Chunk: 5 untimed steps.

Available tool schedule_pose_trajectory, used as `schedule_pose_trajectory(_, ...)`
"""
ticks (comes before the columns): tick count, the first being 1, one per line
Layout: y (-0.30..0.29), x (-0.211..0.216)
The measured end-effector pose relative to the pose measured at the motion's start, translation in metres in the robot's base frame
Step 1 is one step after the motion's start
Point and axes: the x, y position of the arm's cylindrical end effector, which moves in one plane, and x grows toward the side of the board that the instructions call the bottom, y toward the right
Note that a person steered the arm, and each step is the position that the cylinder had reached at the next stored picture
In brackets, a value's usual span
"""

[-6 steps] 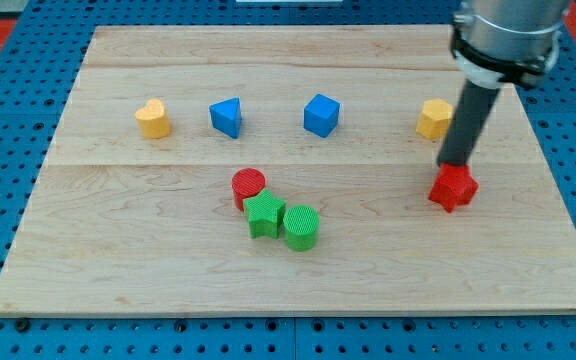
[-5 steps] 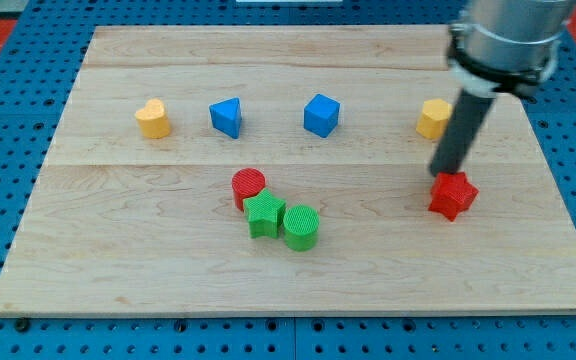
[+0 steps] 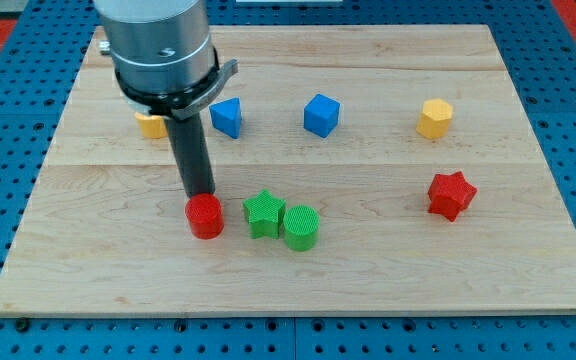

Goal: Nudge the red circle and green circle a bit up

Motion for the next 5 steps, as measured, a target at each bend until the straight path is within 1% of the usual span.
schedule_pose_trajectory(1,-0.027,0.002)
schedule_pose_trajectory(2,-0.085,0.025)
schedule_pose_trajectory(3,-0.036,0.053)
schedule_pose_trajectory(4,0.057,0.054)
schedule_pose_trajectory(5,0.120,0.054)
